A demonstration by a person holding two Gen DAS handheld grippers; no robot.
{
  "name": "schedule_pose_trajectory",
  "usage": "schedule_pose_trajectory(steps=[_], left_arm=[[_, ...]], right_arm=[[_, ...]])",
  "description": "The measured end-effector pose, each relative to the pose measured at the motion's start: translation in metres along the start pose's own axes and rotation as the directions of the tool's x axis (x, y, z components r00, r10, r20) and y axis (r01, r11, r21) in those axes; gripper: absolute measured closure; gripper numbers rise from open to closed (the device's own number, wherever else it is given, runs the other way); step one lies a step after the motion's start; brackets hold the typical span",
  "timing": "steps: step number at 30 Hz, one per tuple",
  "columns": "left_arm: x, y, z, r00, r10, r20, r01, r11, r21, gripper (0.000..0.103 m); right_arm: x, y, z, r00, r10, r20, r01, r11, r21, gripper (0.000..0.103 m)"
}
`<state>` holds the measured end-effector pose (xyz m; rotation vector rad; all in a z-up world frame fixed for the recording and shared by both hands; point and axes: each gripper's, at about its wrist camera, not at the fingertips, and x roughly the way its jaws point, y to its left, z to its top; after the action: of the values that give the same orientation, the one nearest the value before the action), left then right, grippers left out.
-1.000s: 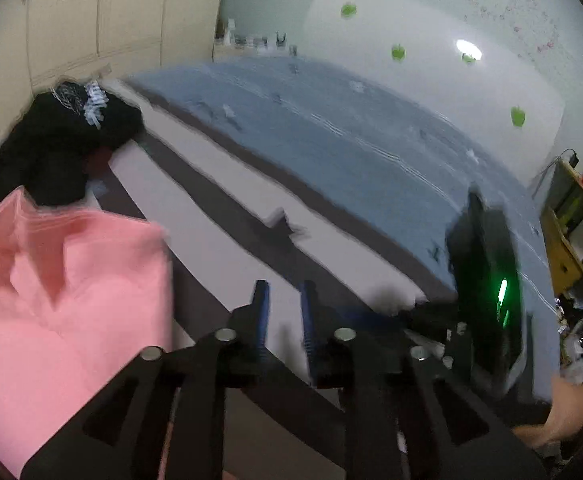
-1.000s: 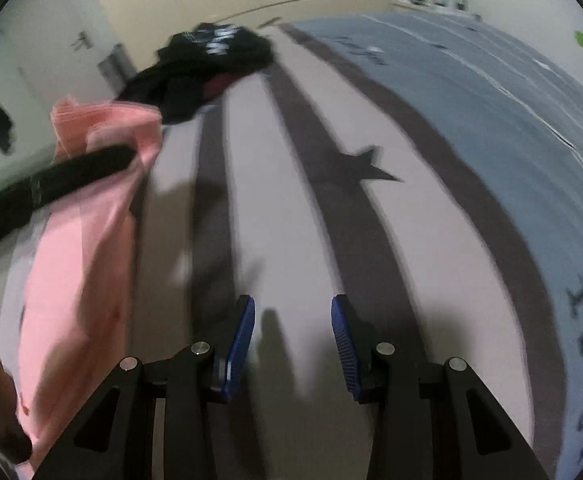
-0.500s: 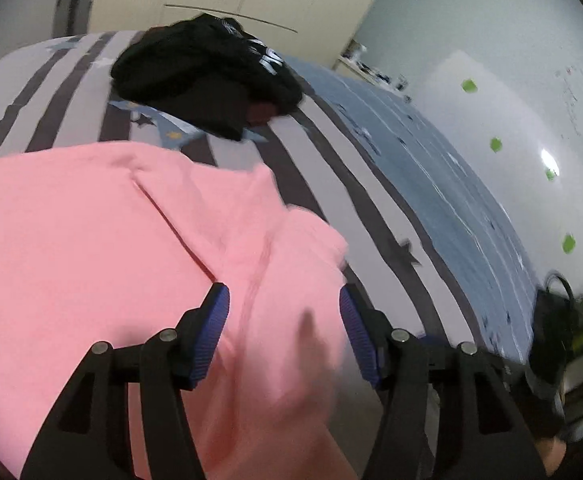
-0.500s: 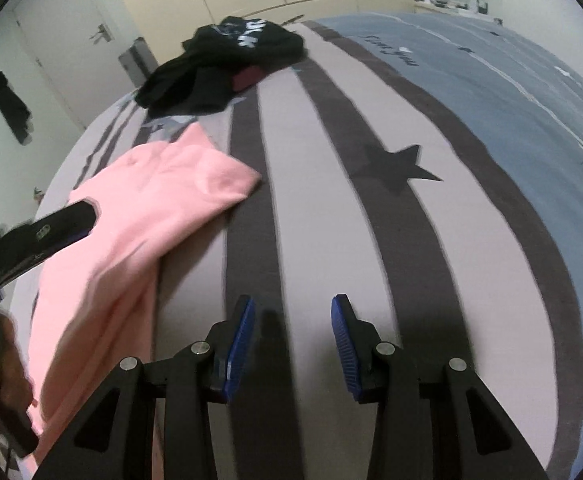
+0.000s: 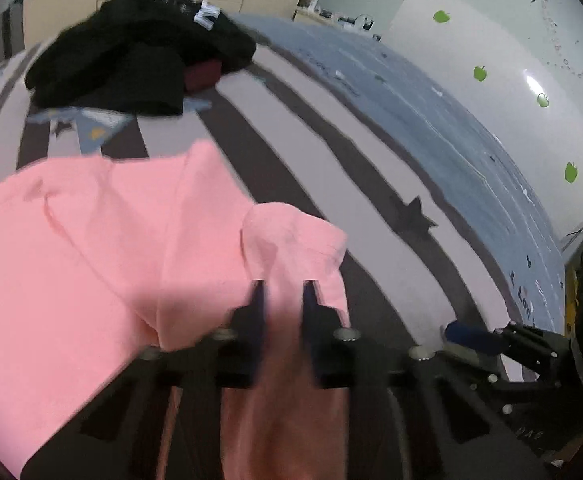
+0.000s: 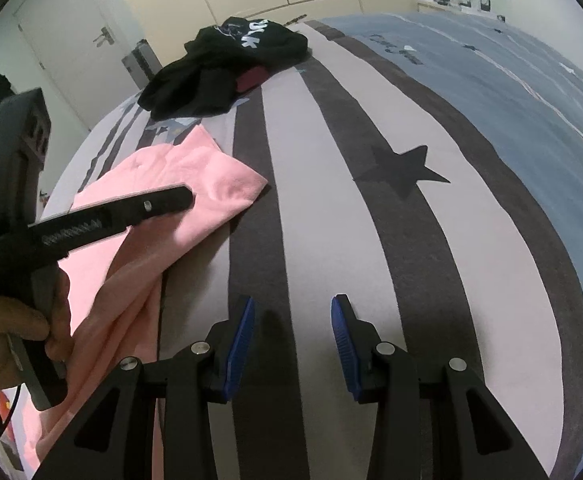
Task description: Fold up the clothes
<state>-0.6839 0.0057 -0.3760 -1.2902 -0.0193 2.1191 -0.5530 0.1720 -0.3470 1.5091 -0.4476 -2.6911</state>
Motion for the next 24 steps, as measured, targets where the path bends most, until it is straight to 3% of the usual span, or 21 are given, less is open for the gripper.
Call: schedule_pose_trajectory(steps=[4,9,13,16,18,20,24], left_arm=[[-0.023,0.014,-0.002,0.997,-0.016,0.072,0.020,0.998,-0.056,0.100],[-0.071,0.055,0.008,0.980,0.125,0.155,-0.108,0.988,-0.109,0.100],[-0.118,0.109,0.020,0.936,0.301,0.180,-0.283,0.951,-0.122,0.100],[-0.141,0.147,0.028,0.893,0.422,0.155,-0.407,0.905,-0.122,0.100],[-0.144,0.171,0.031,0.874,0.471,0.121,-0.458,0.880,-0.123,0.100],[-0.139,0.192,0.029,0.865,0.497,0.067,-0.488,0.864,-0.123,0.100],[-0.136,0.207,0.024,0.847,0.531,0.036,-0.526,0.846,-0.087,0.100]], right_arm=[[0.001,-0.001,0.001,1.000,0.000,0.003,0.000,1.000,0.004,0.067],[0.007,0.004,0.004,1.000,0.009,-0.001,-0.009,1.000,0.013,0.067],[0.013,0.017,0.010,1.000,0.028,0.004,-0.028,1.000,0.003,0.067],[0.021,0.034,0.018,0.999,0.045,0.006,-0.045,0.999,-0.021,0.067],[0.027,0.045,0.024,0.998,0.060,0.010,-0.060,0.998,-0.035,0.067],[0.035,0.060,0.034,0.997,0.076,0.015,-0.075,0.996,-0.054,0.067],[0.062,0.090,0.059,0.997,0.080,0.001,-0.079,0.993,-0.092,0.067]])
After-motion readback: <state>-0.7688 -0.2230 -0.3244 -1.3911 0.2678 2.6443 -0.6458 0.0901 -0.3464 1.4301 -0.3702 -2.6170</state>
